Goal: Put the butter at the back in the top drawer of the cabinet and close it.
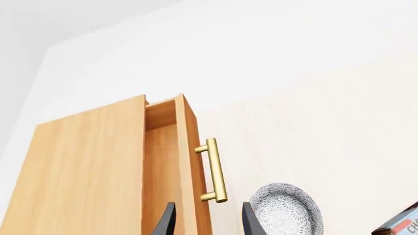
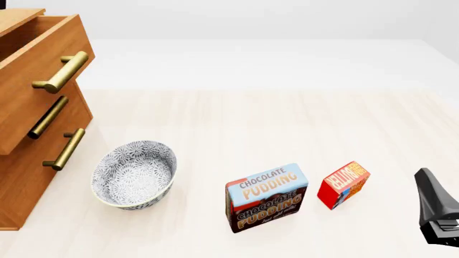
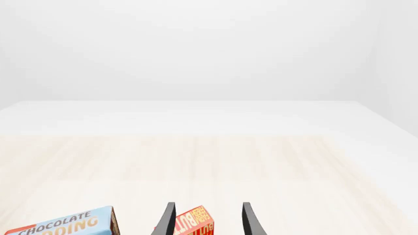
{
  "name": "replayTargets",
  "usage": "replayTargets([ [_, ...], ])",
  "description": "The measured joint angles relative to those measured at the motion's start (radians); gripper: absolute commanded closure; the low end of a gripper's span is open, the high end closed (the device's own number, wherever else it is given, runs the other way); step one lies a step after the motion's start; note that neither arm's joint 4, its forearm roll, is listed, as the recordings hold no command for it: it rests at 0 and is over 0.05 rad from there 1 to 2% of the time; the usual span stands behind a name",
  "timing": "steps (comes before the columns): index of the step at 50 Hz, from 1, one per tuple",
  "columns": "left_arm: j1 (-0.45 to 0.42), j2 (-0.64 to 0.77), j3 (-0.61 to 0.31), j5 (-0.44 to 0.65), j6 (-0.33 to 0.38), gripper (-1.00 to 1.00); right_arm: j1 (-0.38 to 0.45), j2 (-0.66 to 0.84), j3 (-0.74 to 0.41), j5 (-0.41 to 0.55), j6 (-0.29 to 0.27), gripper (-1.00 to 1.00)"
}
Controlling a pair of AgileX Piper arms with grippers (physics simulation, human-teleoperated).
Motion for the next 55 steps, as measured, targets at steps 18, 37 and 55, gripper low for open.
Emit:
replayTargets([
  [18, 0.011, 0.032, 0.001, 0.023, -0.045, -1.00, 0.000, 0.000, 0.000, 0.000, 0.000, -1.00],
  [37, 0.020, 0.063, -0.020, 0.048, -0.092, -1.00, 0.000, 0.000, 0.000, 0.000, 0.000, -1.00],
  [55, 0.032, 0.093, -0.048, 0.064, -0.118, -1.00, 0.000, 0.000, 0.000, 0.000, 0.000, -1.00],
])
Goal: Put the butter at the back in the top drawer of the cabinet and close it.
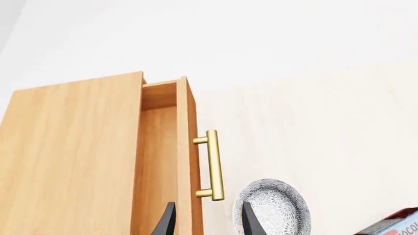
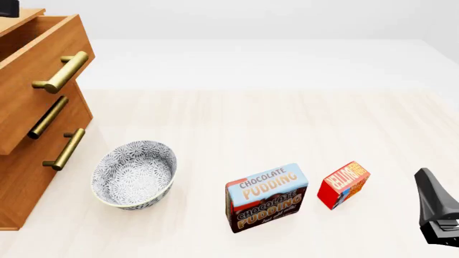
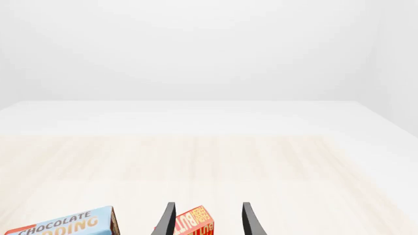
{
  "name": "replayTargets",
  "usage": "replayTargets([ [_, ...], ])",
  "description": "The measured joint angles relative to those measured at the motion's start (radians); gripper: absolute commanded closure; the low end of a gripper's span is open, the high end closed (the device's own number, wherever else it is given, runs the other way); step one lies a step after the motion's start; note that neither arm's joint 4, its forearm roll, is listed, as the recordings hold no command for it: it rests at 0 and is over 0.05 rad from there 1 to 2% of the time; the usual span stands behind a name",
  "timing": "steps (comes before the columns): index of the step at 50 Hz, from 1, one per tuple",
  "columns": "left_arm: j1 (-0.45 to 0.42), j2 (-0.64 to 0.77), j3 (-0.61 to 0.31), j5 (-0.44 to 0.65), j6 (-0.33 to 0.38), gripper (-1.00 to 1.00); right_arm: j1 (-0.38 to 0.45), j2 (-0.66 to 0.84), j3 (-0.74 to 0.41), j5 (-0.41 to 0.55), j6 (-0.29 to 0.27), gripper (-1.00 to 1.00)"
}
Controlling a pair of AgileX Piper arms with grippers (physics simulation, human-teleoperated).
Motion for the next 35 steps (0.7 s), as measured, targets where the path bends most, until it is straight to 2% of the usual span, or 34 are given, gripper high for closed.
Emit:
replayTargets([
  [35, 0.027, 0.032, 0.038, -0.041, -0.025, -1.00, 0.000, 0.000, 0.000, 0.000, 0.000, -1.00],
])
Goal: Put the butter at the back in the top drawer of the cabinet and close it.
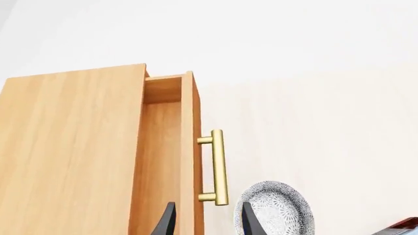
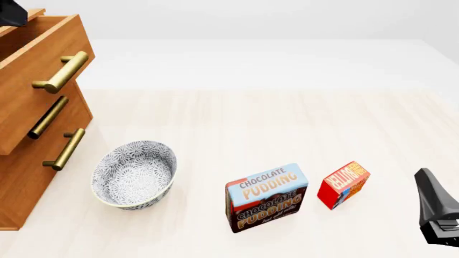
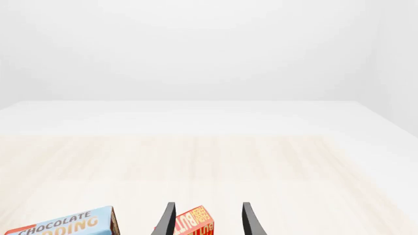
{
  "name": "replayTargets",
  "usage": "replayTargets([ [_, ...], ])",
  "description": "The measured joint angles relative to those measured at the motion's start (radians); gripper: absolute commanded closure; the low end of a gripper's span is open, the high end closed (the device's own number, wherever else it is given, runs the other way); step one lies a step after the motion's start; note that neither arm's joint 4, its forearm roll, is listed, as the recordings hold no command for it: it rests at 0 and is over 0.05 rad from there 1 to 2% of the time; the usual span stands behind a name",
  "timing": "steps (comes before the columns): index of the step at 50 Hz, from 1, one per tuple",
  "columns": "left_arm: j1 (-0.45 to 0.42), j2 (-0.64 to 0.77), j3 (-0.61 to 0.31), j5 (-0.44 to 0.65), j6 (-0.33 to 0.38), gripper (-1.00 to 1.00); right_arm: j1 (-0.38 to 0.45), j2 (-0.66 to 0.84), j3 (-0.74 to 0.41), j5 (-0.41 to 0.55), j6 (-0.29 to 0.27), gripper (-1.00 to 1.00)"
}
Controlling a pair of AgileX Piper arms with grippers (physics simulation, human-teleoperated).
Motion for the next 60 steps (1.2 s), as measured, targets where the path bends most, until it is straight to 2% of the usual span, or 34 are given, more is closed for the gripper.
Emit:
replayTargets([
  [30, 0.031, 0.028, 0.071, -0.069, -0.019, -1.00, 0.000, 0.000, 0.000, 0.000, 0.000, -1.00],
  [60, 0.018, 0.050, 0.128, -0.118, -0.037, -1.00, 0.000, 0.000, 0.000, 0.000, 0.000, -1.00],
])
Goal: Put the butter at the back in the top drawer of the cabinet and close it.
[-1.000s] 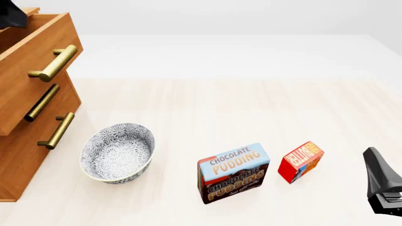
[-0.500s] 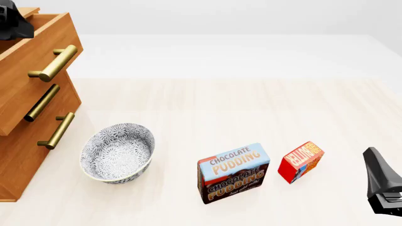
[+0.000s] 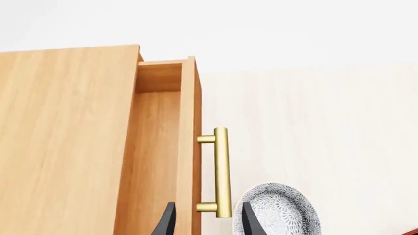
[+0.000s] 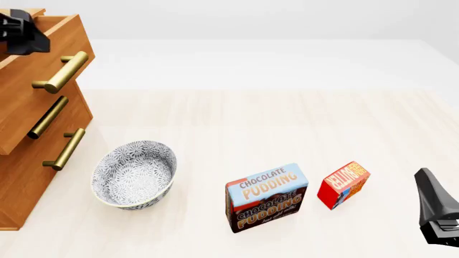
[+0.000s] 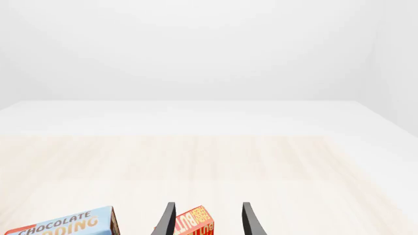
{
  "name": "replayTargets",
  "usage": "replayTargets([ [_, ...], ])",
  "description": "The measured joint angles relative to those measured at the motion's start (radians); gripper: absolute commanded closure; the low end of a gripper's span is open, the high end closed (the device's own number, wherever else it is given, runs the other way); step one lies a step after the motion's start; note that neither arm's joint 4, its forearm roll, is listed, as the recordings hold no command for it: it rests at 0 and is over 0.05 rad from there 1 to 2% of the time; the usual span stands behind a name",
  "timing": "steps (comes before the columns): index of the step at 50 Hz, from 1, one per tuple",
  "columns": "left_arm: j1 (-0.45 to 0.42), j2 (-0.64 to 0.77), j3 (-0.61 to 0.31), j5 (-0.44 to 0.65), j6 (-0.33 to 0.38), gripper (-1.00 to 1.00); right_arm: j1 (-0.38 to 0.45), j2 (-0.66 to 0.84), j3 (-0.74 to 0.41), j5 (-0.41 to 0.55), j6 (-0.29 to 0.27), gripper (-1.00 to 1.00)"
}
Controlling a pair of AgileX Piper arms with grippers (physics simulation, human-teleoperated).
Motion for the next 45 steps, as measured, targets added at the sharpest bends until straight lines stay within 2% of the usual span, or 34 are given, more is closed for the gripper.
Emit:
replayTargets([
  [45, 0.003, 0.011, 0.015, -0.024, -0.022, -1.00, 0.000, 0.000, 0.000, 0.000, 0.000, -1.00],
])
